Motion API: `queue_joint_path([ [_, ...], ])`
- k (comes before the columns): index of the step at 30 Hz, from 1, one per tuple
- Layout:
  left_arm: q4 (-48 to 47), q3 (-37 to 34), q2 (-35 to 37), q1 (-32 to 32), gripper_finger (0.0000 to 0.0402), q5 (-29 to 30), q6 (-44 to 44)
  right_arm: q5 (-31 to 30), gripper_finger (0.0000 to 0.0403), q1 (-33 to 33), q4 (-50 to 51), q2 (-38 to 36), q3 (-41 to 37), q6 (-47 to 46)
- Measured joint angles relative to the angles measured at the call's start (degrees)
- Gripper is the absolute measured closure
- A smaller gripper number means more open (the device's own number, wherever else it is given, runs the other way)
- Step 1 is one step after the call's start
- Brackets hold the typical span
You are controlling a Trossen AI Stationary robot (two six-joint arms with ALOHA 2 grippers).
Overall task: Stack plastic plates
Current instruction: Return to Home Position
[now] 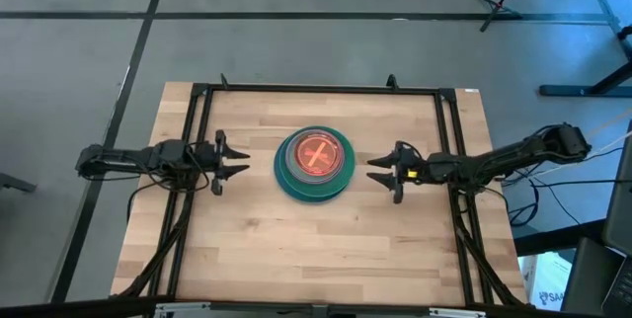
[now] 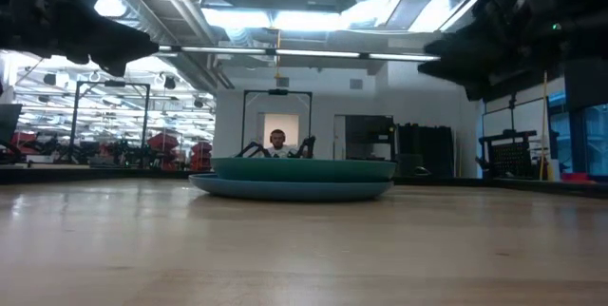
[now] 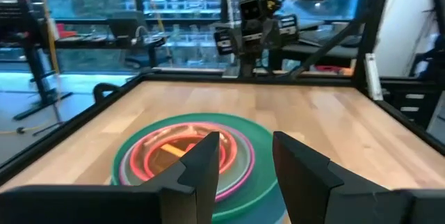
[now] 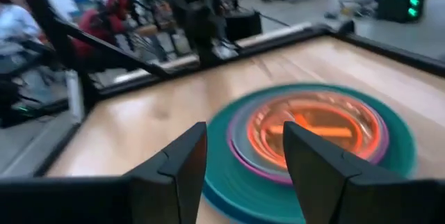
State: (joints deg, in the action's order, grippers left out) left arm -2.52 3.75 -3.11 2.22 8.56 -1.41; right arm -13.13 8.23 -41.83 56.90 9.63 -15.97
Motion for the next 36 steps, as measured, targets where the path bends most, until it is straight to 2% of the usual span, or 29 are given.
queue_joint_path([
  [4, -1.55, 0.0, 3.09, 0.0, 0.0274, -2.06, 0.04, 0.9, 0.0221, 0.0, 4.84, -6.24, 0.0, 1.65],
  [9, -1.91, -0.04, 3.01, -0.02, 0.0274, -2.04, 0.06, 0.01, 0.0221, 0.0, 14.37, -15.83, 0.02, 1.88],
  [12, -2.38, -0.03, 2.99, 0.0, 0.0274, -2.06, 0.06, -0.22, 0.0221, 0.0, 16.01, -18.88, 0.02, 2.41],
  [17, -2.11, -0.06, 2.99, 0.0, 0.0274, -2.06, 0.07, -0.34, 0.0221, 0.0, 16.38, -19.36, 0.02, 3.93],
  [23, 3.72, -3.31, 3.0, -0.02, 0.0274, -4.74, -1.41, 0.66, 0.0221, 0.0, 15.42, -18.68, 0.02, 3.82],
  [36, 4.7, -3.32, 2.99, -0.01, 0.0274, -5.63, -2.47, 0.24, 0.0221, 0.05, 14.53, -16.06, 0.02, 4.24],
])
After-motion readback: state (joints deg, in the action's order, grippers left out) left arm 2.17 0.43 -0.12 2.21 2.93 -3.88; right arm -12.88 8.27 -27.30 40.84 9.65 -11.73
